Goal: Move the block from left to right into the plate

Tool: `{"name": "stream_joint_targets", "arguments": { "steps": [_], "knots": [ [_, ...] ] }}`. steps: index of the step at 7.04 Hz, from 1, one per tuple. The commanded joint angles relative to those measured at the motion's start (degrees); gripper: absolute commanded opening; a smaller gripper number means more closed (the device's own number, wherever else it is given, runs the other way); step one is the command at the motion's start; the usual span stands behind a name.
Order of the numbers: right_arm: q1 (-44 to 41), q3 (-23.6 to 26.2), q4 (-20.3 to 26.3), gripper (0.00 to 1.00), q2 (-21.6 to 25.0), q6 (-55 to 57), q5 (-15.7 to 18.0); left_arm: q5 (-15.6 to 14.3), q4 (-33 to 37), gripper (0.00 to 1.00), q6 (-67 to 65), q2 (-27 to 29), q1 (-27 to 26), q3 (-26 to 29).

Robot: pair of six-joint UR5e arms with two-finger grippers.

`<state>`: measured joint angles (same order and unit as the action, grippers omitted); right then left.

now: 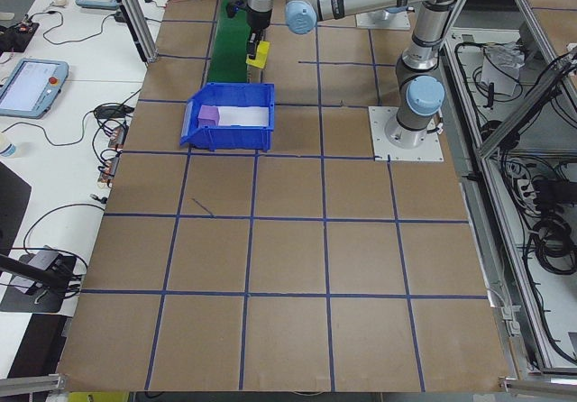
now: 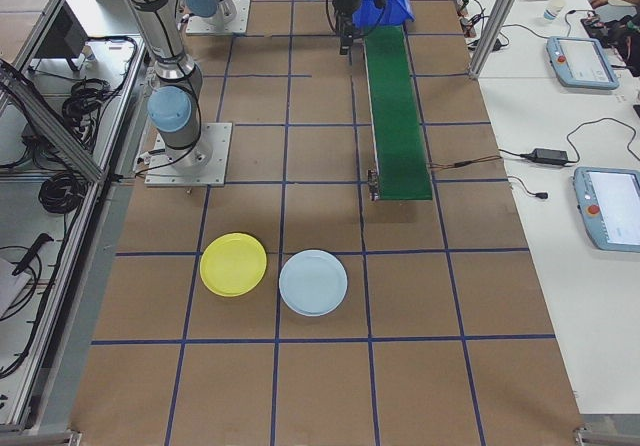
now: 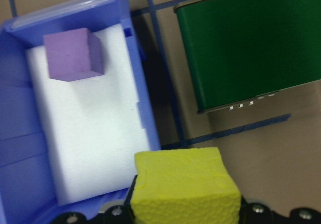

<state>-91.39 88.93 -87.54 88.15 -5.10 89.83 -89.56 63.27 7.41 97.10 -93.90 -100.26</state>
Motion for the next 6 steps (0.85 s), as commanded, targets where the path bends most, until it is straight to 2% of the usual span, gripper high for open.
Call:
{"name": "stream_joint_targets", "arguments": {
  "steps": [1, 2, 3, 5, 6],
  "knots": [
    [0.1, 0.3, 0.0, 1.0, 0.0, 0.0, 0.0, 0.3, -10.6, 0.34, -4.6, 6.8, -3.4, 0.5],
    [0.2, 0.3, 0.0, 1.0, 0.0, 0.0, 0.0, 0.3, -18.0, 0.34, -4.4, 12.4, -3.4, 1.1],
    [0.3, 0.3, 0.1, 1.0, -0.1, 0.0, 0.0, 0.3, -21.9, 0.34, -4.5, 16.9, -3.4, 2.7],
    [0.7, 0.3, 0.3, 1.0, -0.1, 0.0, -0.1, 0.4, -21.8, 0.35, -4.5, 19.1, -3.3, 6.9],
    [0.8, 0.3, 0.3, 1.0, -0.1, 0.0, -0.1, 1.1, -21.8, 0.43, -4.3, 19.3, -3.3, 7.3]
  ]
}}
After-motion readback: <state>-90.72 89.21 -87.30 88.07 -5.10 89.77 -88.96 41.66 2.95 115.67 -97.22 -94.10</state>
